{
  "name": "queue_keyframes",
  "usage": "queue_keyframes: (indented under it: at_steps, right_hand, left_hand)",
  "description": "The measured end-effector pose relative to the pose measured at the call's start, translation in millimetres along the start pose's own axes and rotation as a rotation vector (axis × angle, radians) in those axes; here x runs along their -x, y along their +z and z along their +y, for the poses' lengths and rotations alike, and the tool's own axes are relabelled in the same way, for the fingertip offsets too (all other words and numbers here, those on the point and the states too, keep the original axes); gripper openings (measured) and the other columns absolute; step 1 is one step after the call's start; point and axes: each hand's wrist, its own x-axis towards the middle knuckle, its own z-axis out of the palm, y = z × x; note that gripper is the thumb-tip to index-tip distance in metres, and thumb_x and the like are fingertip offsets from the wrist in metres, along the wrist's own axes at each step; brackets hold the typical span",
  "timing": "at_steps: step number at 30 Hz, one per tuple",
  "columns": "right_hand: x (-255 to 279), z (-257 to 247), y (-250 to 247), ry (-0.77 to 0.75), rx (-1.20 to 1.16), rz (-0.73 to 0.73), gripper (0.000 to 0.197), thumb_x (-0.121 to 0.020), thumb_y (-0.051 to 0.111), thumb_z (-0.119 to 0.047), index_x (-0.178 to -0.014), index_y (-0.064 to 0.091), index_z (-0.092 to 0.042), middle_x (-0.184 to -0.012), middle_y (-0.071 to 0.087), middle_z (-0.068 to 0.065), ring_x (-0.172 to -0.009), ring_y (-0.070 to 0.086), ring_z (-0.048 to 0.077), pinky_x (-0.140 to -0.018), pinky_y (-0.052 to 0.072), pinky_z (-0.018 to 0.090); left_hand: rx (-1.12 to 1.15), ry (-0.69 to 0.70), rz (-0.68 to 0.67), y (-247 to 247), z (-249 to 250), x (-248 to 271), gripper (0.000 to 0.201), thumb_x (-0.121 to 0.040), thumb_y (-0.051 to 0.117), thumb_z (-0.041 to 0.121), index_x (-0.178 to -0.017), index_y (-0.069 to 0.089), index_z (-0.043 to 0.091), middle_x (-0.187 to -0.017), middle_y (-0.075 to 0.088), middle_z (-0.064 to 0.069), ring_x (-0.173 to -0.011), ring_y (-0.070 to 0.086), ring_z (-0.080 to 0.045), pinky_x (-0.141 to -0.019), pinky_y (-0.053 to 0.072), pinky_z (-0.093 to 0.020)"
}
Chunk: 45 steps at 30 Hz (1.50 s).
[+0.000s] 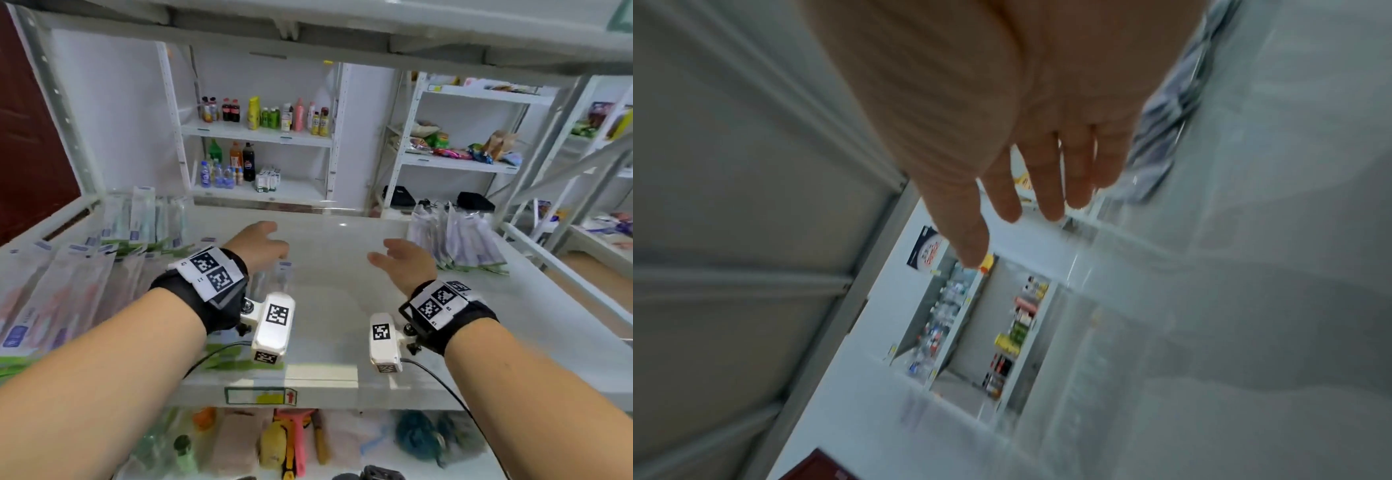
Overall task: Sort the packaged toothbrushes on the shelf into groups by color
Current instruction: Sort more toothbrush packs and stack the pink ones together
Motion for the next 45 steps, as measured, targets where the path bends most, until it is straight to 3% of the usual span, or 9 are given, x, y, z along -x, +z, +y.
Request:
queue_keyframes:
  at_steps: [4, 9, 14, 18, 22, 26, 30, 36, 45]
  right_hand:
    - [-37.6, 52.2, -65.0, 0.024, -0.107, 0.416, 0.034, -0.080, 0.066, -0.021, -0.113, 0.063, -0.014, -0.110, 0.066, 0.006, -0.085, 0.056, 0.013, -0.079, 0.040, 0.021]
    - [-90.0, 120.1, -138.3, 0.125, -0.069, 0.571, 0.032, -0.080, 0.066, -0.023, -0.111, 0.062, -0.014, -0.109, 0.065, 0.006, -0.086, 0.054, 0.016, -0.084, 0.040, 0.025]
    - [-141.3, 167.1, -174.2, 0.250, 0.032, 0.269, 0.057, -0.082, 0.069, -0.032, -0.131, 0.049, -0.011, -0.133, 0.052, 0.013, -0.117, 0.052, 0.028, -0.097, 0.037, 0.033]
    - [-169.6, 184.0, -179.1, 0.243, 0.180, 0.028, 0.067, -0.087, 0.063, -0.039, -0.142, 0.037, -0.011, -0.148, 0.037, 0.013, -0.135, 0.035, 0.028, -0.109, 0.027, 0.037]
    - [-187.5, 190.5, -184.3, 0.268, 0.296, -0.143, 0.069, -0.090, 0.055, -0.045, -0.148, 0.026, -0.019, -0.155, 0.025, 0.007, -0.141, 0.023, 0.026, -0.111, 0.022, 0.037]
    - [-202.6, 196.2, -185.1, 0.263, 0.229, -0.202, 0.070, -0.090, 0.056, -0.044, -0.148, 0.026, -0.022, -0.153, 0.029, 0.007, -0.137, 0.032, 0.026, -0.107, 0.029, 0.036]
    - [-209.6, 200.7, -179.9, 0.239, 0.221, -0.233, 0.072, -0.087, 0.063, -0.036, -0.148, 0.026, -0.022, -0.150, 0.035, 0.008, -0.131, 0.041, 0.026, -0.102, 0.036, 0.033]
    - [-211.3, 199.4, -170.9, 0.193, 0.283, -0.321, 0.073, -0.083, 0.067, -0.035, -0.146, 0.030, -0.027, -0.147, 0.038, 0.006, -0.127, 0.045, 0.024, -0.103, 0.038, 0.035]
    - [-171.6, 173.9, -141.8, 0.083, 0.219, -0.385, 0.073, -0.082, 0.069, -0.034, -0.144, 0.034, -0.024, -0.148, 0.037, 0.007, -0.133, 0.040, 0.023, -0.107, 0.034, 0.032]
  left_hand:
    - [0.046, 0.015, -0.125, 67.9, 51.7, -31.3, 0.063, -0.088, 0.056, 0.018, -0.146, 0.030, 0.018, -0.147, 0.037, -0.003, -0.098, 0.045, -0.015, -0.075, 0.038, -0.020]
    - [-0.012, 0.006, -0.233, 159.0, 106.5, -76.2, 0.063, -0.090, 0.056, 0.025, -0.145, 0.030, 0.013, -0.147, 0.037, -0.006, -0.124, 0.045, -0.022, -0.089, 0.034, -0.020]
    - [-0.082, -0.048, -0.241, 216.8, 141.8, -121.8, 0.058, -0.094, 0.050, 0.032, -0.142, 0.035, 0.005, -0.146, 0.038, -0.012, -0.131, 0.039, -0.027, -0.092, 0.035, -0.025]
    - [-0.059, -0.072, -0.217, 248.3, 153.1, -150.5, 0.017, -0.093, 0.051, 0.030, -0.099, 0.055, 0.015, -0.096, 0.051, 0.002, -0.105, 0.043, -0.017, -0.071, 0.037, -0.022]
    - [-0.069, -0.075, -0.221, 267.1, 165.6, -167.2, 0.062, -0.092, 0.052, 0.032, -0.144, 0.031, 0.004, -0.148, 0.035, -0.011, -0.133, 0.038, -0.025, -0.101, 0.032, -0.024]
    - [-0.073, -0.053, -0.220, 274.8, 177.9, -184.6, 0.068, -0.089, 0.054, 0.041, -0.144, 0.033, 0.008, -0.147, 0.038, -0.010, -0.127, 0.046, -0.027, -0.093, 0.037, -0.025]
    - [-0.084, 0.014, -0.248, 284.9, 186.9, -192.9, 0.078, -0.087, 0.057, 0.046, -0.149, 0.022, 0.015, -0.154, 0.026, -0.006, -0.136, 0.035, -0.024, -0.104, 0.031, -0.026]
    - [-0.102, 0.095, -0.257, 303.8, 188.7, -190.4, 0.055, -0.088, 0.060, 0.034, -0.137, 0.043, 0.016, -0.133, 0.055, -0.006, -0.117, 0.055, -0.023, -0.097, 0.043, -0.026]
    - [-0.111, 0.073, -0.225, 267.6, 157.6, -143.8, 0.034, -0.090, 0.056, 0.034, -0.115, 0.053, 0.013, -0.106, 0.059, -0.004, -0.105, 0.058, -0.025, -0.072, 0.040, -0.020]
